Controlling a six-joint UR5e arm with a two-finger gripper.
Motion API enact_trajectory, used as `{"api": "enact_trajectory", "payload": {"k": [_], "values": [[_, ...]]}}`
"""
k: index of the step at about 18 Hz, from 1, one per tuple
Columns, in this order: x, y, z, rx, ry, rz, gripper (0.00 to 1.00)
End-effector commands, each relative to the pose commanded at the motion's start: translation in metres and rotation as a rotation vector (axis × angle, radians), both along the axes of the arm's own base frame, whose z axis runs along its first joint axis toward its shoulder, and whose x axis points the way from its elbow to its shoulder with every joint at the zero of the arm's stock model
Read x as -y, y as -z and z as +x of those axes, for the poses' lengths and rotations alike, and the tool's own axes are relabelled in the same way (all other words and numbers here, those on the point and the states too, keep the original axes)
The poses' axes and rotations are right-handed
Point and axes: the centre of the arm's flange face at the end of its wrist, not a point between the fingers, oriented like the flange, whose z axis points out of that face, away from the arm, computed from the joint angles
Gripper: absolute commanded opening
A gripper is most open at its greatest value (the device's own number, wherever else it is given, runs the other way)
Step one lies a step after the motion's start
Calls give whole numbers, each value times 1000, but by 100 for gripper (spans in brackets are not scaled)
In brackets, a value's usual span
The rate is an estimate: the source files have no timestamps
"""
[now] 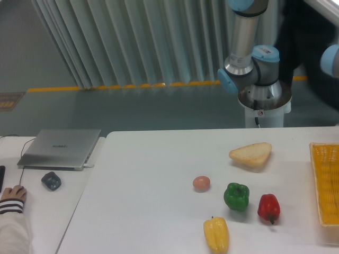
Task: Place the triangular bread in the basket
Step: 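Move the gripper from the basket toward the triangular bread slice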
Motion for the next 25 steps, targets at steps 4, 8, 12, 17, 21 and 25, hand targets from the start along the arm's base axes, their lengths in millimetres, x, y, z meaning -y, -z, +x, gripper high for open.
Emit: {"api": "enact_trajectory", "payload": {"k": [4, 8, 12, 17, 21, 25], "values": [[-3, -3, 3, 1, 2, 14, 100], [-6, 7, 1, 27, -30, 30, 100], [-6, 23, 4, 17, -36, 55, 100], [-9, 27, 8, 34, -29, 66, 100], [-41, 36, 30, 68, -171, 87, 100], [-75, 37, 59, 97, -307, 119, 100]]}}
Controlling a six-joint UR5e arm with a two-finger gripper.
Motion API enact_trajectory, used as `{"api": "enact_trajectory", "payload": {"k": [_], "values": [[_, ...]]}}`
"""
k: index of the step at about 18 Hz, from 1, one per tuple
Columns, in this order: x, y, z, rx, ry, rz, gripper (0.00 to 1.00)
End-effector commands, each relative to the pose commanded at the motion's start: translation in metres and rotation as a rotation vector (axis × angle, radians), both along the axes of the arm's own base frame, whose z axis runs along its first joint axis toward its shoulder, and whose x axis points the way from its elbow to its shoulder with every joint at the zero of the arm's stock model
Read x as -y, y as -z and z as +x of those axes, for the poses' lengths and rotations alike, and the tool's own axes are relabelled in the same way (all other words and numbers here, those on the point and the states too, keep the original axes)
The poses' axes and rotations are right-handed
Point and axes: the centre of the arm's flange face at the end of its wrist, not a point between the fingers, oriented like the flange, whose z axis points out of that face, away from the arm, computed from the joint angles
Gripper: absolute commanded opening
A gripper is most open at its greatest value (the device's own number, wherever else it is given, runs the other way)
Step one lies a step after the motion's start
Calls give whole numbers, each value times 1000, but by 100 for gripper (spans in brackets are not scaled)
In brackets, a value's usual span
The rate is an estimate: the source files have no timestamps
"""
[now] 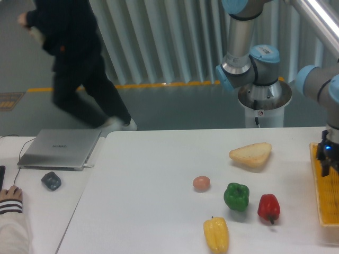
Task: Place the triangular bread in the basket
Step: 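Move the gripper from the basket toward the triangular bread slice, then lower the gripper onto the triangular bread and close on it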
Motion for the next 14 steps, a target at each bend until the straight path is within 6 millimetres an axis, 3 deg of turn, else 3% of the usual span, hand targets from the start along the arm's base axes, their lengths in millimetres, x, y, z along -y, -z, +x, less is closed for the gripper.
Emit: {"api": "enact_trajectory", "payload": {"k": [2, 3, 5, 7, 10, 13, 14], "values": [[-15, -13, 30, 2, 26, 17, 100], [-11, -15, 39, 8, 24, 12, 100], [-2, 6, 61, 70, 37, -52, 100], [3, 13, 67, 78, 46, -125, 100], [-3, 33, 119, 123, 109, -201, 100], [0, 29, 139, 140, 108, -218, 100], [-6, 32, 155, 145, 111, -234, 100]]}}
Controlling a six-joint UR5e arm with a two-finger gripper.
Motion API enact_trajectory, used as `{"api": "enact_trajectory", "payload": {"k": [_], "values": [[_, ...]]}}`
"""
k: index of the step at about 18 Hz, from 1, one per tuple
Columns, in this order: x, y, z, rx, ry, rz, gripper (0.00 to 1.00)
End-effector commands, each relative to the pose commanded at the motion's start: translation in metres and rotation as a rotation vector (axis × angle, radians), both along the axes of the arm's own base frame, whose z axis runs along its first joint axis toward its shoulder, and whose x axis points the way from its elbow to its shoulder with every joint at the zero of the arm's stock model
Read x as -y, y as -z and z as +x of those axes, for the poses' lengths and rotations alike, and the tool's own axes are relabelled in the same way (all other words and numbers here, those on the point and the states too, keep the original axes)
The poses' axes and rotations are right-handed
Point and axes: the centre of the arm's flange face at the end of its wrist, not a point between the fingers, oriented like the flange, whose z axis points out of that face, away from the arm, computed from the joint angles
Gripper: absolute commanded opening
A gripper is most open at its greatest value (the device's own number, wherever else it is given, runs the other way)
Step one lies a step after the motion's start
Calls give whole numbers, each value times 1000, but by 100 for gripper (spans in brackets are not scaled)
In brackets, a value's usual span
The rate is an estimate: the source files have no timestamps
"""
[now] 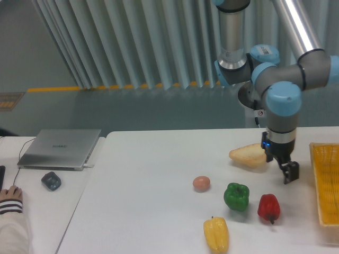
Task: Place the triangular bread in the basket
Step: 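Lower the gripper onto the triangular bread and close on it, then lift the bread and carry it toward the orange basket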
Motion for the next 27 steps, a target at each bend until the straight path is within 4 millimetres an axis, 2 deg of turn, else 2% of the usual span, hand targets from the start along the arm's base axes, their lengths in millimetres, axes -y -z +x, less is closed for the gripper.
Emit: {"api": "enact_trajectory", "payload": {"k": [1, 3, 4, 8, 14, 17, 20, 23, 24, 27], "values": [[-4, 3, 13, -1, 11, -11, 100], [-2, 9, 21, -30, -4, -54, 100], [-3, 19, 29, -26, -3, -69, 100], [0, 27, 35, -22, -15, -87, 100], [1, 46, 63, -39, 42, -151, 100], [0, 54, 59, -53, 49, -182, 97], [-5, 53, 56, -58, 46, -180, 58], [-6, 49, 52, -58, 41, -180, 23], [-5, 48, 50, -59, 38, -181, 14], [-9, 34, 43, -37, 38, -207, 5]]}}
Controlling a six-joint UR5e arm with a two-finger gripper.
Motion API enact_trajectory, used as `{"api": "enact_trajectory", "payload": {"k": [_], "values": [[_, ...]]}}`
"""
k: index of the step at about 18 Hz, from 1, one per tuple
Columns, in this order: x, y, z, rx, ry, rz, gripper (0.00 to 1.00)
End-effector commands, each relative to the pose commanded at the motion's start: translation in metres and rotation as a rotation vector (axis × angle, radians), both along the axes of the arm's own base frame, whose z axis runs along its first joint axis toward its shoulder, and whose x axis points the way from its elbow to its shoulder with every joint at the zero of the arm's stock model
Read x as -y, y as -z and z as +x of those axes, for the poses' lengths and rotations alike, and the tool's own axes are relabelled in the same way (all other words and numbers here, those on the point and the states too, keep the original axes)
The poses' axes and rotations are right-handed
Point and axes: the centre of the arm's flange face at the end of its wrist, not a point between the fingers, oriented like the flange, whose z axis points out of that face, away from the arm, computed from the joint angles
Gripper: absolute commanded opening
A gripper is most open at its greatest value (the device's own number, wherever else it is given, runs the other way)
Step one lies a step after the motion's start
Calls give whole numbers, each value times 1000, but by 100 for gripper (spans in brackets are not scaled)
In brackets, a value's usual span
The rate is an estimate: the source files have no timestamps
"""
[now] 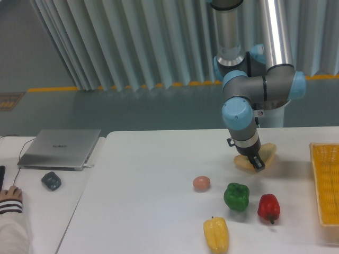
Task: Place the triangular bread in the basket
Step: 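Lift the bread and carry it toward the orange basket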
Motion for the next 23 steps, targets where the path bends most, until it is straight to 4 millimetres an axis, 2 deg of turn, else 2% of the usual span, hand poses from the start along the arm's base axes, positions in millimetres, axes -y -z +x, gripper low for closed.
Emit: {"api": "enact_trajectory", "payload": {"k": [3, 8, 10, 12, 14, 16, 20, 23], "values": [[-5, -19, -11, 8, -4, -5, 2], [-6, -43, -25, 3, -23, 10, 2], [-8, -60, -34, -4, -30, 21, 2], [-10, -84, -51, -23, -17, 60, 2], [-4, -112, -76, -38, 12, 107, 2], [3, -127, -99, -33, 15, 159, 2], [8, -153, -135, -76, -33, 302, 2], [11, -153, -160, -145, -53, 357, 3]]}}
